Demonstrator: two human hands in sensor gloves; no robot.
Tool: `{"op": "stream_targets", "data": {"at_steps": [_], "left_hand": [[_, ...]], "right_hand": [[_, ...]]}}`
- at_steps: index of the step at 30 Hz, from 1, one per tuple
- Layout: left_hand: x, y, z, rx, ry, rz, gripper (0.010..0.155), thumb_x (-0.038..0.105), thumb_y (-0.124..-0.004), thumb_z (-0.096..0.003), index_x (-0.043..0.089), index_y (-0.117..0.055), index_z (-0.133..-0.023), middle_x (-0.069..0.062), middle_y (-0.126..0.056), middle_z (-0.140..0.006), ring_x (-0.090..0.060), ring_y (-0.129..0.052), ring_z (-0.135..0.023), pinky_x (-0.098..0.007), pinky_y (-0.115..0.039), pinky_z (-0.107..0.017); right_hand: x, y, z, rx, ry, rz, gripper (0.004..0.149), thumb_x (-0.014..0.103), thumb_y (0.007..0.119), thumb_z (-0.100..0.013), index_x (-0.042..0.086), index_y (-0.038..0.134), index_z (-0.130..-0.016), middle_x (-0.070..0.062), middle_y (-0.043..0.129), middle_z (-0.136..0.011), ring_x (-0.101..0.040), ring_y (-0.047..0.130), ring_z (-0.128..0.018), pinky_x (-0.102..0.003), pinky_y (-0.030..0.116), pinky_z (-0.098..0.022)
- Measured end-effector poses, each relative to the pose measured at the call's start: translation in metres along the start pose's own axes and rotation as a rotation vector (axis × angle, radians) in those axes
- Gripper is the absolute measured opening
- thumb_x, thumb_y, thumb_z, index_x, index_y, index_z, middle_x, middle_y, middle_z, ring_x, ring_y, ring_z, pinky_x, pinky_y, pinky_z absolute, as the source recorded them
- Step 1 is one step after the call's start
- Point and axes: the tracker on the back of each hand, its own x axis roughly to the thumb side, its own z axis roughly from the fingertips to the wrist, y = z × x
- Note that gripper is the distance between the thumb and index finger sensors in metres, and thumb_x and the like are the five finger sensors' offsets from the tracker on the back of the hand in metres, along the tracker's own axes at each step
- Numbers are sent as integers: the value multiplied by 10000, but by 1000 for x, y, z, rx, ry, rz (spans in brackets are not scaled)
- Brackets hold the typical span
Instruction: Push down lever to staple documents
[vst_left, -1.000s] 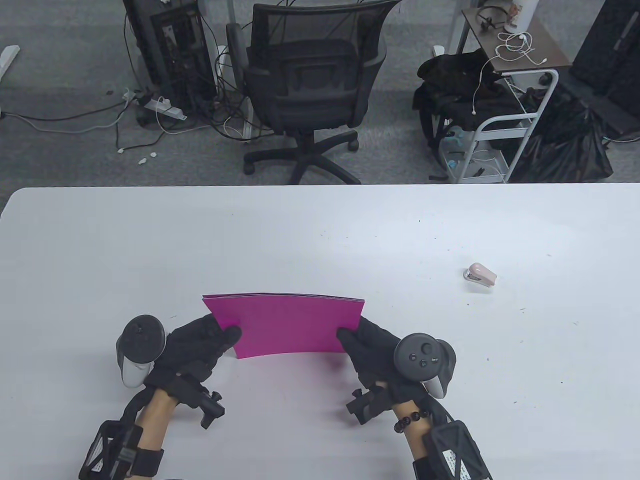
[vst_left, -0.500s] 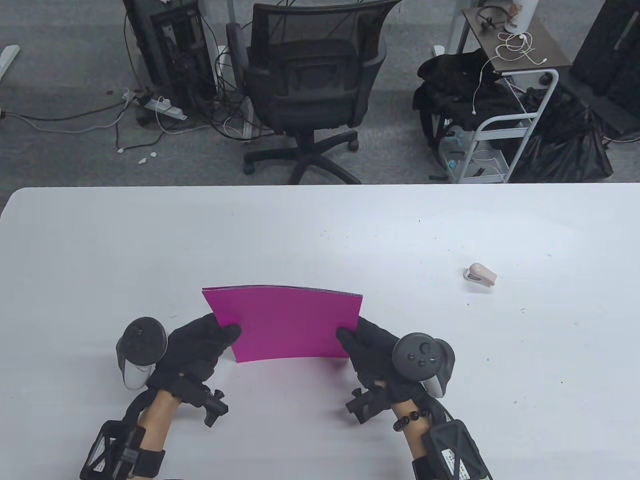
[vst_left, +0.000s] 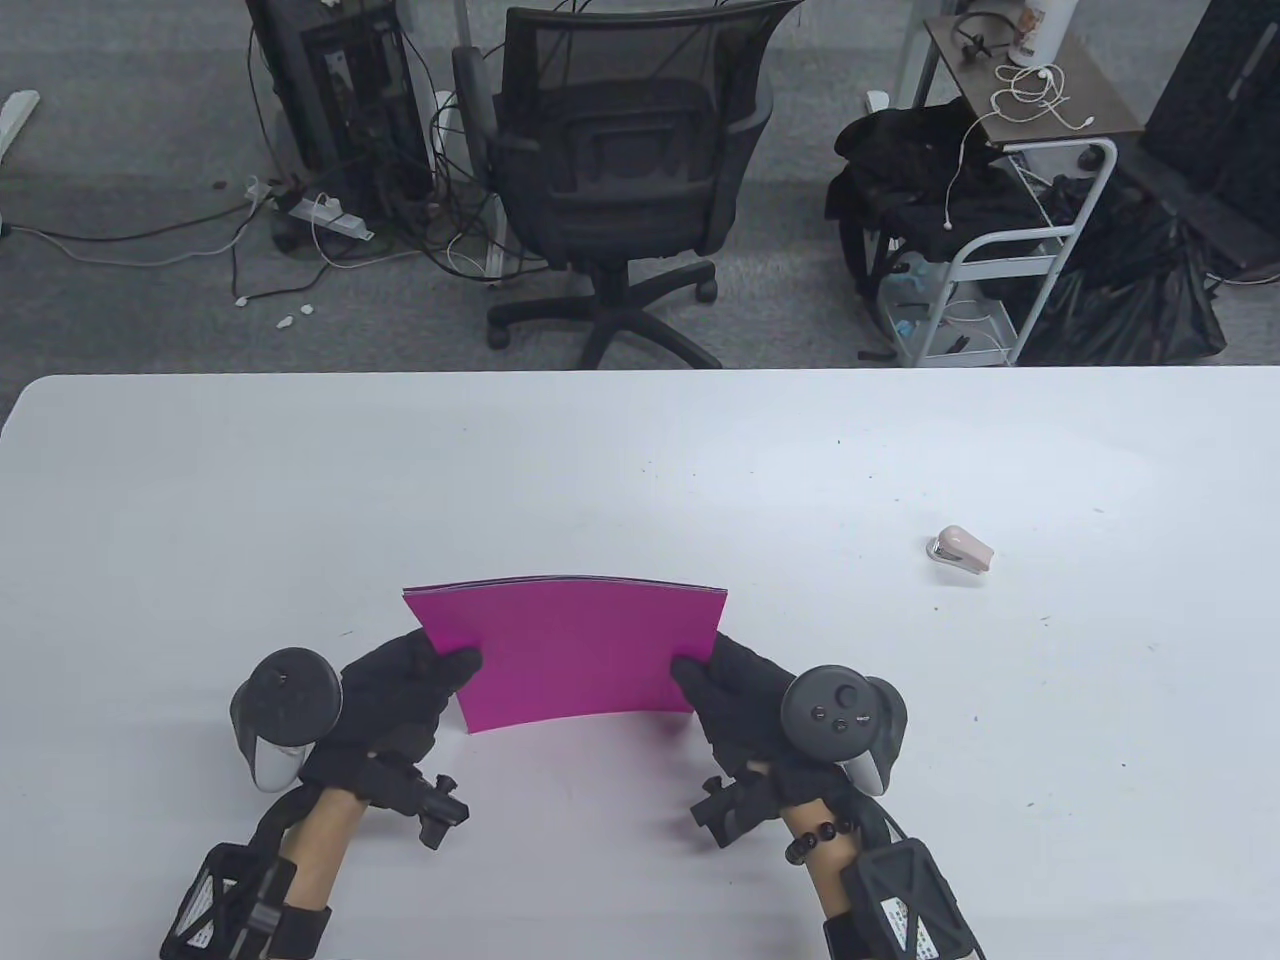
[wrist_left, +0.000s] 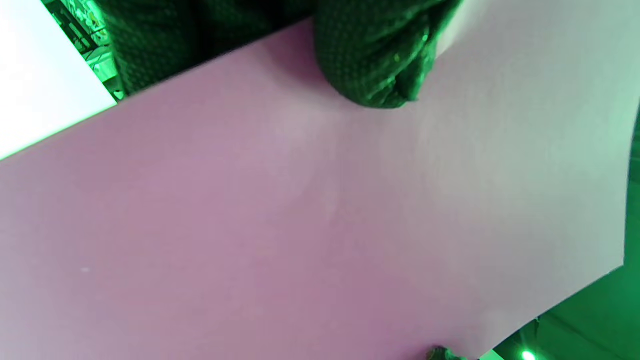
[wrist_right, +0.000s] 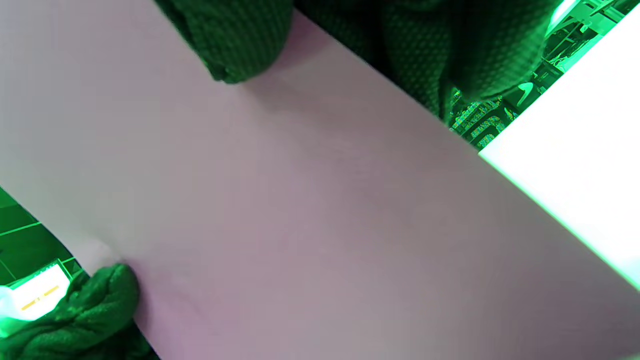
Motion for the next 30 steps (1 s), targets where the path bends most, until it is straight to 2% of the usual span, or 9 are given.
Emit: {"op": "stream_targets", "data": {"at_steps": [4, 7, 12, 17, 23, 30], "left_hand": [[2, 13, 5, 55, -14, -27, 393, 276, -829, -501, 245, -867, -891, -19, -1036, -843, -253, -1101, -720, -520, -948, -564], [1, 27, 10, 107, -21, -39, 395, 276, -829, -499, 237, -868, -890, -24, -1040, -834, -256, -1102, -711, -521, -946, -559], [-6, 52, 19, 175, -21, -41, 394, 278, -830, -500, 232, -870, -890, -28, -1043, -829, -255, -1103, -707, -523, -944, -554], [-10, 63, 21, 215, 5, -21, 394, 277, -832, -501, 228, -871, -890, -32, -1047, -823, -258, -1107, -695, -521, -947, -546], [-9, 63, 22, 218, 1, -43, 394, 277, -831, -502, 225, -873, -890, -34, -1049, -821, -257, -1107, -695, -522, -947, -545], [-10, 67, 27, 254, 11, -35, 395, 276, -832, -502, 217, -874, -890, -39, -1049, -818, -261, -1108, -690, -526, -945, -542]], "right_hand": [[0, -6, -3, 7, -5, 54, 594, 347, 733, -537, 21, 613, -1019, -225, 799, -941, -479, 889, -815, -619, 749, -616], [-6, -17, -9, 1, 10, 169, 641, 363, 727, -538, 6, 562, -1045, -273, 736, -979, -524, 838, -845, -645, 719, -624], [-32, -52, -24, 7, 78, 504, 658, 370, 721, -538, 5, 542, -1055, -304, 673, -1011, -552, 790, -870, -663, 682, -640], [-75, -95, -36, 43, 241, 763, 678, 375, 718, -538, 7, 511, -1068, -329, 599, -1043, -581, 719, -907, -685, 628, -659], [-125, -135, -43, 82, 412, 865, 695, 370, 718, -537, 1, 479, -1075, -326, 555, -1064, -587, 673, -934, -693, 587, -675], [-166, -151, -59, 133, 527, 918, 704, 364, 717, -537, 0, 456, -1080, -317, 554, -1067, -579, 668, -941, -690, 579, -682]]}}
